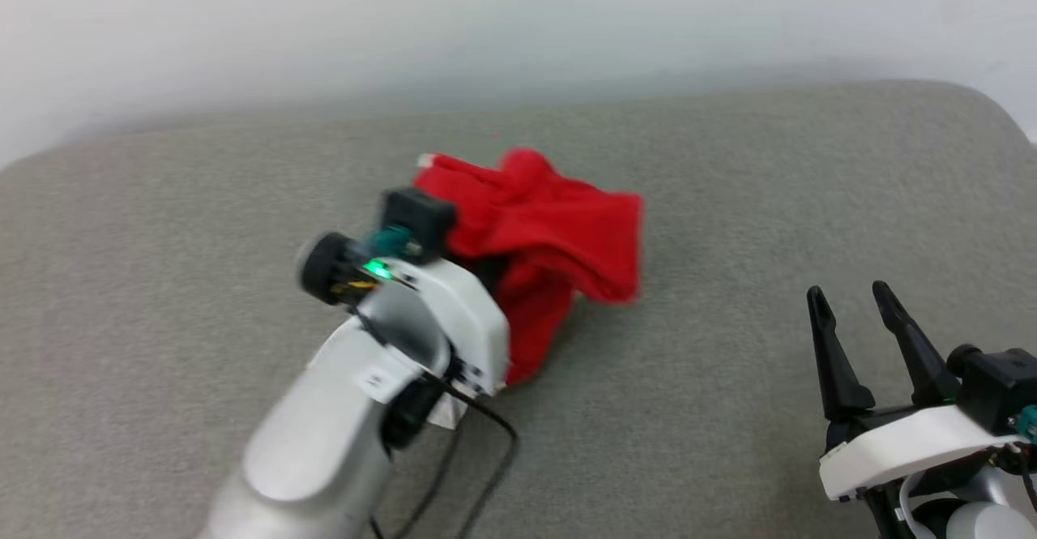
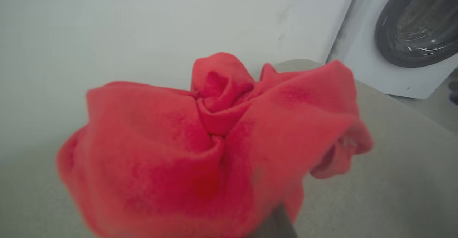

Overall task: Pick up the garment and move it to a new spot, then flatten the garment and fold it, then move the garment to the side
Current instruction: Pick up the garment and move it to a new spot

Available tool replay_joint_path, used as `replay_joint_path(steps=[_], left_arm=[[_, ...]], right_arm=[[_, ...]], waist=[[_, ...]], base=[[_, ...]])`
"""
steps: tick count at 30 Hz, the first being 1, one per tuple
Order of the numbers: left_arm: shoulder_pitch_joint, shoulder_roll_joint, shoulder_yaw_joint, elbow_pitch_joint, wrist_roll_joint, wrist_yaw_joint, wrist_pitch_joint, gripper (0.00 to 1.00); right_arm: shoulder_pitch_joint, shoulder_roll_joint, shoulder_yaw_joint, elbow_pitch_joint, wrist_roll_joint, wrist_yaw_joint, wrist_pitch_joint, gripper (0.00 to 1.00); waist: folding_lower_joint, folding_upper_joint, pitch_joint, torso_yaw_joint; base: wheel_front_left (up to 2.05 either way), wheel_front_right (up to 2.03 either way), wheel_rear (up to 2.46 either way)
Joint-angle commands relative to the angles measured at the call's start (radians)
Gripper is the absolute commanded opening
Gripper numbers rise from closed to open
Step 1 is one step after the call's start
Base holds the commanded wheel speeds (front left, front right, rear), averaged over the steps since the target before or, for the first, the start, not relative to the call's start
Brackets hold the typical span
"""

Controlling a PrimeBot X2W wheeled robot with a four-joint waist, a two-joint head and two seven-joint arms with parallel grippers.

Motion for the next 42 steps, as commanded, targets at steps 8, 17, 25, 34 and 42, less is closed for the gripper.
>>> replay_joint_path(steps=[8, 17, 25, 34, 42], left_arm=[[0.106, -0.072, -0.215, -0.016, 0.034, -0.037, 0.048, 0.0], [0.188, -0.066, -0.368, 0.01, 0.036, -0.05, 0.045, 0.07], [0.168, -0.079, -0.344, -0.017, 0.042, -0.033, -0.098, 1.0], [0.206, -0.083, -0.263, -0.058, 0.038, 0.053, -0.268, 1.0], [0.268, -0.024, -0.108, -0.092, 0.007, 0.183, -0.323, 1.0]], right_arm=[[-0.025, 0.001, 0.005, 0.023, 0.031, 0.0, -0.036, 1.0], [-0.049, 0.001, 0.016, 0.054, 0.036, 0.0, -0.062, 1.0], [-0.046, 0.001, -0.003, 0.063, 0.01, 0.0, -0.052, 1.0], [0.01, 0.001, -0.028, 0.043, -0.015, 0.0, -0.002, 1.0], [0.061, 0.001, -0.034, 0.011, -0.023, 0.0, 0.045, 1.0]], waist=[[0.0002, -0.0001, 0.096, -0.1], [0.0002, -0.0001, 0.127, -0.084], [0.0002, -0.0001, 0.076, -0.03], [0.0002, -0.0001, -0.018, 0.029], [0.0002, -0.0001, -0.066, 0.064]], base=[[0.0, 0.0, 0.0], [0.0, 0.0, 0.0], [0.0, 0.0, 0.0], [0.0, 0.0, 0.0], [0.0, 0.0, 0.0]])
